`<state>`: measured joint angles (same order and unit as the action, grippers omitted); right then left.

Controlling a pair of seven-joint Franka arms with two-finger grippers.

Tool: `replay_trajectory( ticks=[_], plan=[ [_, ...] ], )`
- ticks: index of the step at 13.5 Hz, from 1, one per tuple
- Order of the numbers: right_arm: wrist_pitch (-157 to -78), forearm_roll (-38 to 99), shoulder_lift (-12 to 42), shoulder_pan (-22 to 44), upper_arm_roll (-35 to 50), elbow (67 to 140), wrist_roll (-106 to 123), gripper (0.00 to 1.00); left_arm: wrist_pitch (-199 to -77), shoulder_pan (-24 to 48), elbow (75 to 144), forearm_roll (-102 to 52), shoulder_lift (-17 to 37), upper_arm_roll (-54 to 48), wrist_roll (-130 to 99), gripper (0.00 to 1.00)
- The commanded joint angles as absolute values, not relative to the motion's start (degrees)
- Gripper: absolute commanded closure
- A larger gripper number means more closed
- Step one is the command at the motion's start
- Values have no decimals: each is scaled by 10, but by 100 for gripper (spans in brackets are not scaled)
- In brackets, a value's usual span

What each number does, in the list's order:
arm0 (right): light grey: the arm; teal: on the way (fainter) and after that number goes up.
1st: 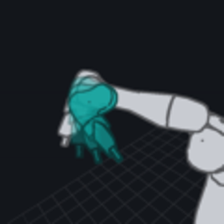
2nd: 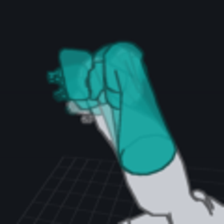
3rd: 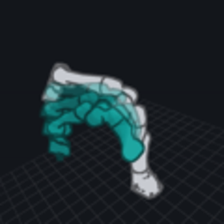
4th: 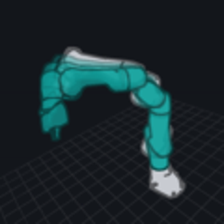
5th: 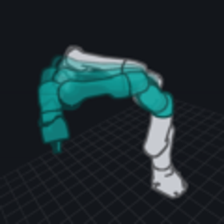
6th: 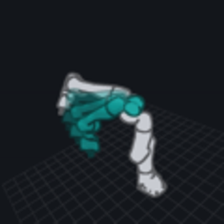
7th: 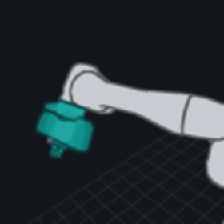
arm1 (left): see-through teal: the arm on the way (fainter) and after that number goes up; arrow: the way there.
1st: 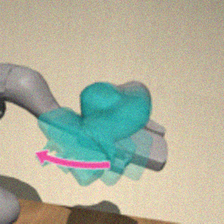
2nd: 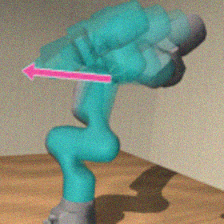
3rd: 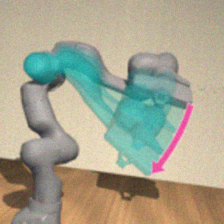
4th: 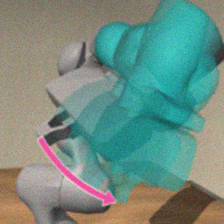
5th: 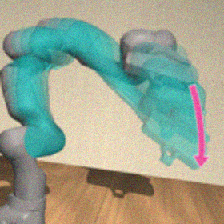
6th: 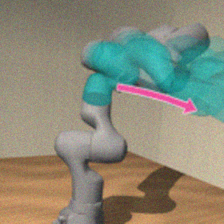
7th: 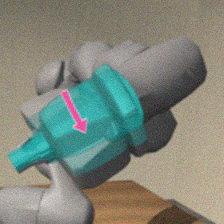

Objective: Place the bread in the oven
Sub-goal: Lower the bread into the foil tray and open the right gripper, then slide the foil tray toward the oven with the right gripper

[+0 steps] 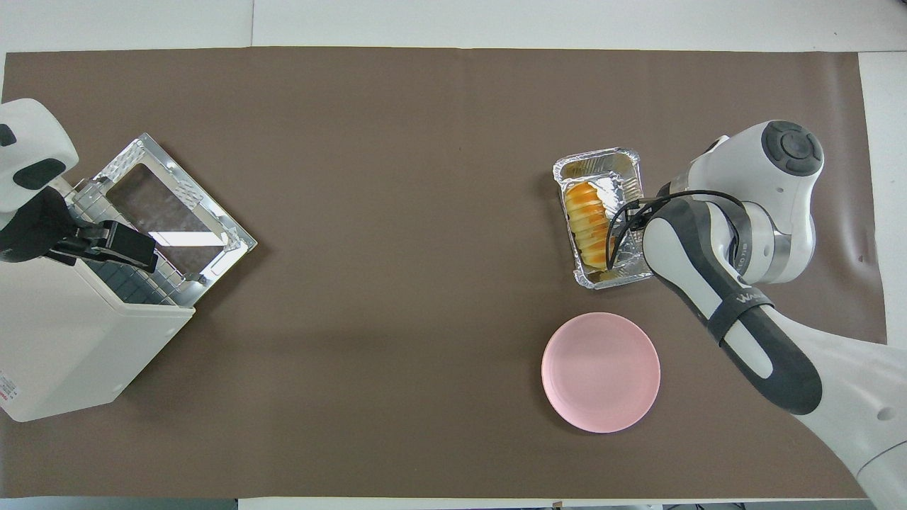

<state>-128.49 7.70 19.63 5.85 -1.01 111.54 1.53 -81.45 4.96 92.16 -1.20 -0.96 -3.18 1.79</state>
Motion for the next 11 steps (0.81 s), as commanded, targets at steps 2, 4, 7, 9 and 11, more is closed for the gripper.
replay_trajectory(
  ticks=[2,4,7,9,11],
  plan=[
    [-1291,83,185,55,-6,1128,10,100,-825,44,935,-3,-23,-36,22,0],
    [-1288,93,185,55,-6,1122,9,100,-825,44,935,-3,-22,-36,22,0],
    [-1276,112,181,71,-1,1089,4,100,-825,44,935,-3,-22,-36,22,0],
    [-1268,112,171,112,1,1070,-49,100,-825,44,935,-3,-22,-36,22,0],
    [-1239,112,176,154,1,1015,-96,100,-825,44,935,-3,-22,-36,22,0]
  ],
)
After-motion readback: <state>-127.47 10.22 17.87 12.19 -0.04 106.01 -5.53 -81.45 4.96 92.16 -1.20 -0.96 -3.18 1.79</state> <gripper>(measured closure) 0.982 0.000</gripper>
